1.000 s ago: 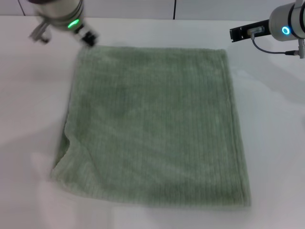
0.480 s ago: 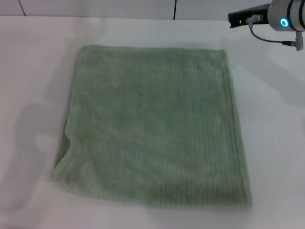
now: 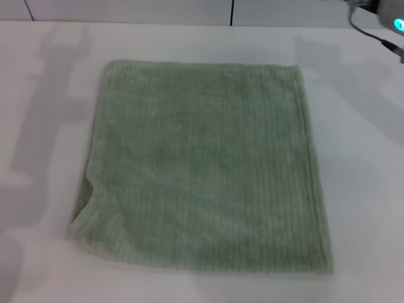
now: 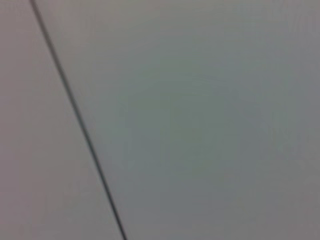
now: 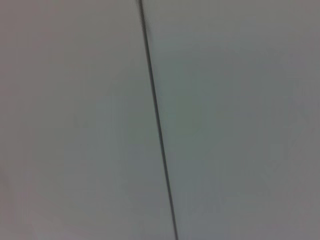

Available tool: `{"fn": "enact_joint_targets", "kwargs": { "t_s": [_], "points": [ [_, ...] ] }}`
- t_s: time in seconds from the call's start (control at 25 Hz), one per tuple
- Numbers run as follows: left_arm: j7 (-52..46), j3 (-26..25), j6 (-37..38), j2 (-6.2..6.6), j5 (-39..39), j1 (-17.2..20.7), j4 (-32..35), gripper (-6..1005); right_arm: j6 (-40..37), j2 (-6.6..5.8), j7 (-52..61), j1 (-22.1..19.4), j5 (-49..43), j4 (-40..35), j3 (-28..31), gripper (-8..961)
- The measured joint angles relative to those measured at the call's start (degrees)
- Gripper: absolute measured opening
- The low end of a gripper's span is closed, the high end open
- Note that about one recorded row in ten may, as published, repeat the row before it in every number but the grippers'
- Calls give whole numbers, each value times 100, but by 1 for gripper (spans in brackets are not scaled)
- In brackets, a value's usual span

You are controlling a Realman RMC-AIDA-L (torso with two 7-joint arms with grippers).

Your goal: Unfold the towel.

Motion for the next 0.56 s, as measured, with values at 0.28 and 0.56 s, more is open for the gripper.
{"fn": "enact_joint_targets", "kwargs": {
  "t_s": [0.28,0.56],
  "points": [
    [-1137,186,2490,33,-73,-468,2706,756,595,1,-2919,-880,3010,47,-3,-1],
    [-1889,14,3705,10,-122,-820,4295,760,3011,50,-7571,-1339,7169,-1703,-530,-1]
  ]
}}
